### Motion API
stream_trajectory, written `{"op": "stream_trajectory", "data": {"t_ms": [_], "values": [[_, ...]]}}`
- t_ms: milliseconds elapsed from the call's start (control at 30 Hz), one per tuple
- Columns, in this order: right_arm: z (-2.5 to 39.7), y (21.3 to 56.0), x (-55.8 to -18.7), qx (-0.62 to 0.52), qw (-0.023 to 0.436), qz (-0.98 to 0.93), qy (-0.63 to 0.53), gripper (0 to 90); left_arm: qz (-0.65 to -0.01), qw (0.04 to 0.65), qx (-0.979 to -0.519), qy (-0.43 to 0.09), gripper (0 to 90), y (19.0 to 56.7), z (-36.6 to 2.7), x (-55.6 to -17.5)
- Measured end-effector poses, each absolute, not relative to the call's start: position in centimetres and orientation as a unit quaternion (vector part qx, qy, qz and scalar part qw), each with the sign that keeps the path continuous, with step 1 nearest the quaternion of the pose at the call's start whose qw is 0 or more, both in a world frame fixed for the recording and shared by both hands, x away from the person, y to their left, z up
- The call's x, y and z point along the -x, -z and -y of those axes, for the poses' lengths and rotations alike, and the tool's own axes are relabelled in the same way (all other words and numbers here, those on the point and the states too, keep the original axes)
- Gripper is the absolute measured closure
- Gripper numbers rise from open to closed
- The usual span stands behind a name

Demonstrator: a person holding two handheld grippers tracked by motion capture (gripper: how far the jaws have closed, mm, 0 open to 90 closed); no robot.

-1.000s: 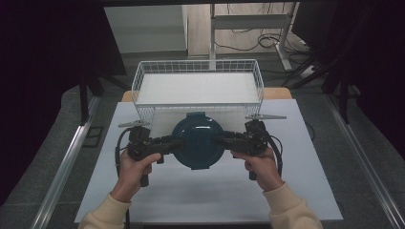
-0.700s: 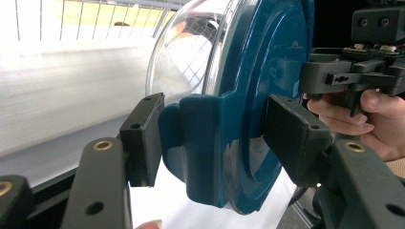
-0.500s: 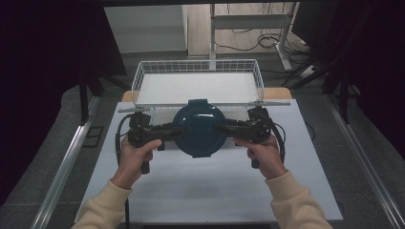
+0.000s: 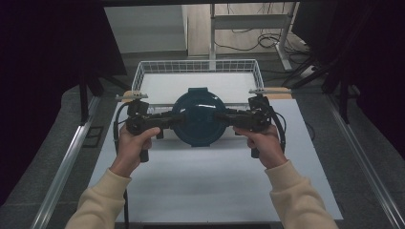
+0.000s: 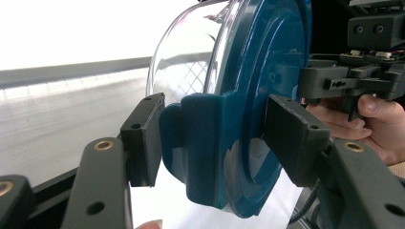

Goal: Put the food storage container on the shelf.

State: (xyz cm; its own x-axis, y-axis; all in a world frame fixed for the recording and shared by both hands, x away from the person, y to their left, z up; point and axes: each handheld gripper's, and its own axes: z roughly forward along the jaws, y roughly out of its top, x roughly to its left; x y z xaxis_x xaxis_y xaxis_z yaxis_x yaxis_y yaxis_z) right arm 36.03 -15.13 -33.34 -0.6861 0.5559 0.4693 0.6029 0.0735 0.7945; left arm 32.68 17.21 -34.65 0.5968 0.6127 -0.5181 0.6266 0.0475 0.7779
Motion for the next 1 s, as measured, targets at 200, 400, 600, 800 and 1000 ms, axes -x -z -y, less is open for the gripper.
{"op": "stream_trajectory", "data": {"t_ms": [200,400,600,800,1000], "values": [[14.8,32.5,-36.9,0.395,0.021,0.735,0.55,40.9,-0.451,0.57,-0.687,0.009,41.1,34.0,-17.5,-33.6],[14.6,31.5,-38.1,0.396,0.018,0.733,0.553,40.9,-0.446,0.574,-0.687,0.006,41.2,33.2,-17.7,-35.0],[14.5,31.1,-39.7,0.399,0.021,0.733,0.55,41.0,-0.445,0.572,-0.689,0.008,41.3,32.7,-17.8,-36.6],[14.5,30.3,-41.3,0.407,0.022,0.73,0.549,40.9,-0.446,0.571,-0.689,0.014,41.3,31.9,-17.8,-38.5],[14.5,29.6,-43.1,0.411,0.027,0.726,0.55,40.9,-0.445,0.565,-0.694,0.014,41.3,30.9,-17.9,-40.4]]}}
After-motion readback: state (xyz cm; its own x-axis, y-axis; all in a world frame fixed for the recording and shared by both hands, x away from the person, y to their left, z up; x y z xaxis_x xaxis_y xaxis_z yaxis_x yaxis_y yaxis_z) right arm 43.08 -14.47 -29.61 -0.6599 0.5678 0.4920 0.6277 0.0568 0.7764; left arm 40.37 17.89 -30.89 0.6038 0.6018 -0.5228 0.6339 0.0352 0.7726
